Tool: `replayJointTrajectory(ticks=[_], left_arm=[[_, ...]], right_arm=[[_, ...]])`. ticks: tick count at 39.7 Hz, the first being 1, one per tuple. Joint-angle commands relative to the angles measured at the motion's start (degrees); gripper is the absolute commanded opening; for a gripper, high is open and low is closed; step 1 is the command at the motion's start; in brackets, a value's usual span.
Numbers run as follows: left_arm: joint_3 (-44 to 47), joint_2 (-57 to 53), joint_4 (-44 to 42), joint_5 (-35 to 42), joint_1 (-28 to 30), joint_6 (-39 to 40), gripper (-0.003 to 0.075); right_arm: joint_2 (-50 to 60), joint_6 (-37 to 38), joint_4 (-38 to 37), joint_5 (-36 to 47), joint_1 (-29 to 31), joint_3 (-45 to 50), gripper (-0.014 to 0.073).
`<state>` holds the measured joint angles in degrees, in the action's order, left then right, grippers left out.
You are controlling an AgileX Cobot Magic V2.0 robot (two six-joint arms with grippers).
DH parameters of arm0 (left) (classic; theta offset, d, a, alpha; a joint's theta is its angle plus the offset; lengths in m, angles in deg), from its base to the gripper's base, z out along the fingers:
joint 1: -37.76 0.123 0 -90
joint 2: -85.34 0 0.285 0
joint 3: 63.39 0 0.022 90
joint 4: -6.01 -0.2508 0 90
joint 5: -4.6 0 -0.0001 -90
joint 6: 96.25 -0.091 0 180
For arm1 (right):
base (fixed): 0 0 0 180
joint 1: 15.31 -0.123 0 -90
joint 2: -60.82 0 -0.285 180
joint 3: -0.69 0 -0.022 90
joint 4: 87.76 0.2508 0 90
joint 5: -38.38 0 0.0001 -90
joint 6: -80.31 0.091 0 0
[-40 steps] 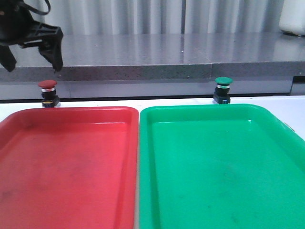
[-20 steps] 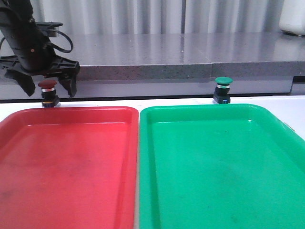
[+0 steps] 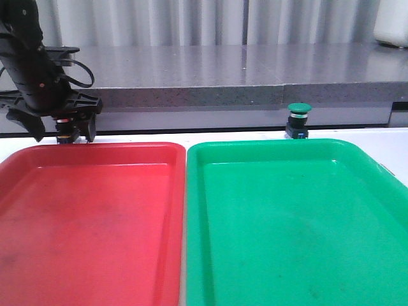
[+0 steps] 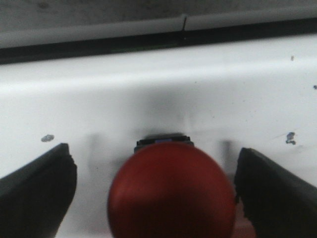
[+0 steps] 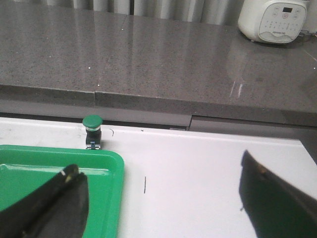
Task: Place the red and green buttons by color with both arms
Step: 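Lift the red button with the left gripper and lower it into the red tray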
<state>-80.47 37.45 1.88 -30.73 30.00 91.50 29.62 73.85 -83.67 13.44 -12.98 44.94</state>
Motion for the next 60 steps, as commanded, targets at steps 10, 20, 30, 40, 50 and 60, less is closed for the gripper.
replayJointTrajectory(ticks=[10,20,30,40,50,60], left_arm=[[-1.72,-2.87,0.60,2.47,-0.02,0.71,0.0251],[-1.72,-3.14,0.60,2.60,-0.02,0.71,0.0041],[-1.72,-6.70,0.60,4.23,0.08,0.71,0.0041],[4.02,-14.61,1.46,6.70,0.08,0.71,0.0041],[25.08,-27.84,3.22,13.40,-3.40,0.71,0.0041],[33.58,-31.75,3.22,6.66,-12.21,0.71,0.0041]], right_arm=[[-0.77,-0.13,0.13,4.49,0.31,-2.06,0.0633],[-0.77,-0.13,0.13,4.49,0.31,-2.06,0.0633],[-0.77,-0.13,0.13,4.49,0.31,-2.06,0.0633],[-0.77,-0.13,0.13,4.49,0.31,-2.06,0.0633],[-0.77,-0.13,0.13,4.49,0.31,-2.06,0.0633],[-0.77,-0.13,0.13,4.49,0.31,-2.06,0.0633]])
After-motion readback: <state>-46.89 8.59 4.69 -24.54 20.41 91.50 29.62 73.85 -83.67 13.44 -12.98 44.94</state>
